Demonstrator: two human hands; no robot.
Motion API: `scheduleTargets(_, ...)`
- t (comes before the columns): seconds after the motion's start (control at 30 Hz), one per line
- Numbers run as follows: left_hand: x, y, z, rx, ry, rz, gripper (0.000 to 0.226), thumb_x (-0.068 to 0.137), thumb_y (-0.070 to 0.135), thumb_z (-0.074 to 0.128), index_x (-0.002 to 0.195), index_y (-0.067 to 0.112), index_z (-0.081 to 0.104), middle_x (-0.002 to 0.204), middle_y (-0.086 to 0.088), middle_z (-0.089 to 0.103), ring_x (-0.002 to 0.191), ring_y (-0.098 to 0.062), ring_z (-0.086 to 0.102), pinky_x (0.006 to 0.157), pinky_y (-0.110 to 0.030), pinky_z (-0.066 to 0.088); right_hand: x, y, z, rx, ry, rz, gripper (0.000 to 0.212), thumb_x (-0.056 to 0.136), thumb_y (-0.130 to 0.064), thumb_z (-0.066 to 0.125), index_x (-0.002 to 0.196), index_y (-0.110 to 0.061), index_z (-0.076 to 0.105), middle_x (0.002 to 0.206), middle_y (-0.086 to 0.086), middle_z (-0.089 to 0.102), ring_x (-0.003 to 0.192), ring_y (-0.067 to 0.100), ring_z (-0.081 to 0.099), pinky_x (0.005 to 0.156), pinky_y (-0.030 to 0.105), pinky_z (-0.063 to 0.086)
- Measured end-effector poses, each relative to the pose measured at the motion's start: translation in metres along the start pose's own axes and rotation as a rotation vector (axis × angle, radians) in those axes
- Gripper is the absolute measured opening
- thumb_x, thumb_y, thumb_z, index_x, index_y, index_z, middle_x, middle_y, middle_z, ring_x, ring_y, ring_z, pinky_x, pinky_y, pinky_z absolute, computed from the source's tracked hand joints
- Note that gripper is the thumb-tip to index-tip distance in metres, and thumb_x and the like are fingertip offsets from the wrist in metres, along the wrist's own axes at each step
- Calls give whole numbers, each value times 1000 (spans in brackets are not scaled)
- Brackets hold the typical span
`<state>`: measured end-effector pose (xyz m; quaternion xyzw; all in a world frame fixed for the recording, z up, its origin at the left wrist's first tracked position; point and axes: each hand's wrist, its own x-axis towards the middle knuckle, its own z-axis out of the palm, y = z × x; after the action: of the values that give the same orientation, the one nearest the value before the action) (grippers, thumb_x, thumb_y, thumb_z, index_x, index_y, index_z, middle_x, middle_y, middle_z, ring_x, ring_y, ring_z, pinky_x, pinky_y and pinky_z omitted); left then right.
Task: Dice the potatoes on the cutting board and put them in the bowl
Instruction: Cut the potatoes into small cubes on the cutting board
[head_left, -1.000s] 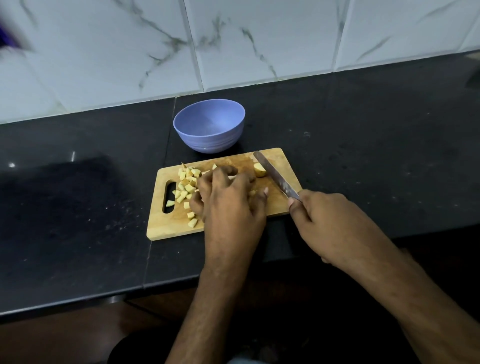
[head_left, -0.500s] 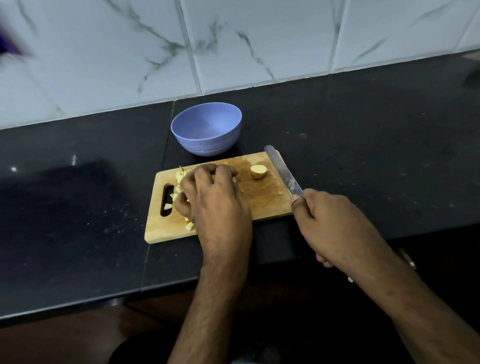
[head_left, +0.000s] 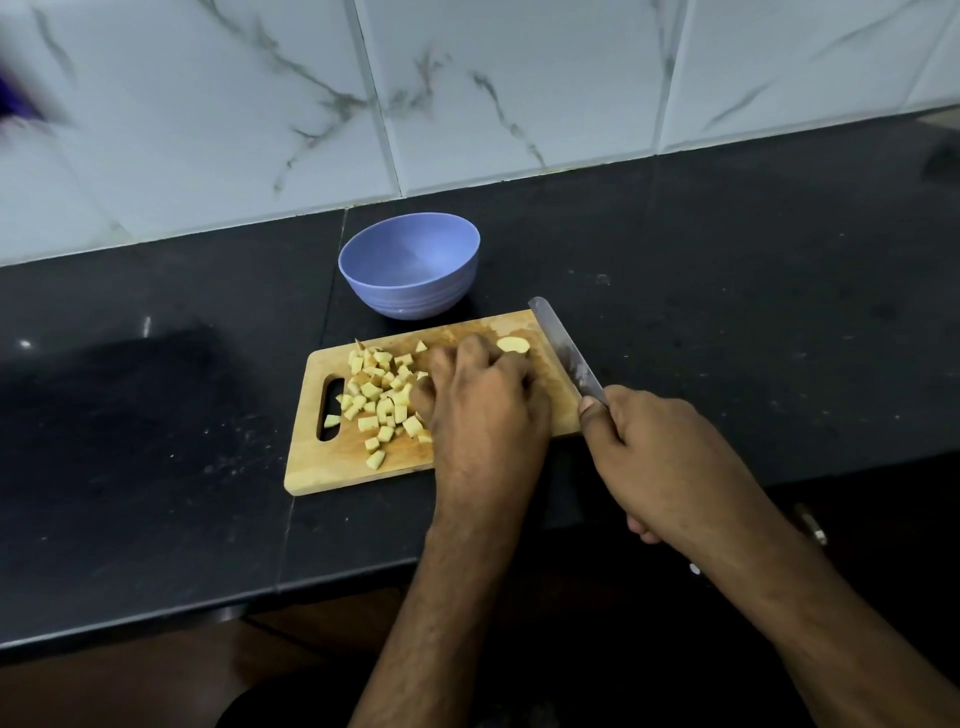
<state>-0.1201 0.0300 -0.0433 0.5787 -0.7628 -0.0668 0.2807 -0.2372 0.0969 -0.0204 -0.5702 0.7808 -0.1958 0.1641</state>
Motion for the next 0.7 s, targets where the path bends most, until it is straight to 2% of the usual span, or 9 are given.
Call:
scheduleTargets(0.13,0,-16,-6,62,108,-197,14,93,34,62,101,27,72,119,3,49,119,-22,35,98,-44,25,0,1,1,-2,22,-10,35,104,-42,30,91,-24,57,50,-2,58,34,5,57,42,20,51)
scheduleTargets(0.27,2,-25,-10,88,182,-276,15,90,26,65,103,26,73,120,0,48,121,-26,34,100,-49,27,0,1,0,-4,12,-10,34,104,-42,29,89,-24,55,52,-4,58,34,4,56,41,18,48)
scheduleTargets(0.37,2,-23,-8,61,249,-237,24,88,15,64,107,29,69,119,1,50,120,-25,38,98,-48,28,0,0,0,-9,10,-18,34,105,-41,30,88,-24,54,53,-4,57,35,6,56,42,18,49)
scheduleTargets(0.43,3,-21,-6,22,281,-193,25,91,15,61,111,28,67,117,2,54,118,-23,40,97,-46,26,0,1,1,-5,12,-17,34,104,-41,30,88,-24,54,53,-3,58,35,6,57,42,18,49)
scheduleTargets(0.57,8,-13,-4,-49,192,-78,23,103,35,49,121,27,60,120,7,59,119,-16,40,93,-35,16,1,2,0,6,2,-21,34,105,-41,29,94,-23,56,55,-4,59,36,5,57,42,17,48)
scheduleTargets(0.7,13,-5,-1,27,51,3,40,100,51,49,133,29,54,133,4,54,129,-19,38,102,-43,24,2,1,0,10,3,-20,34,104,-41,30,91,-23,56,54,-3,59,36,6,57,40,16,46)
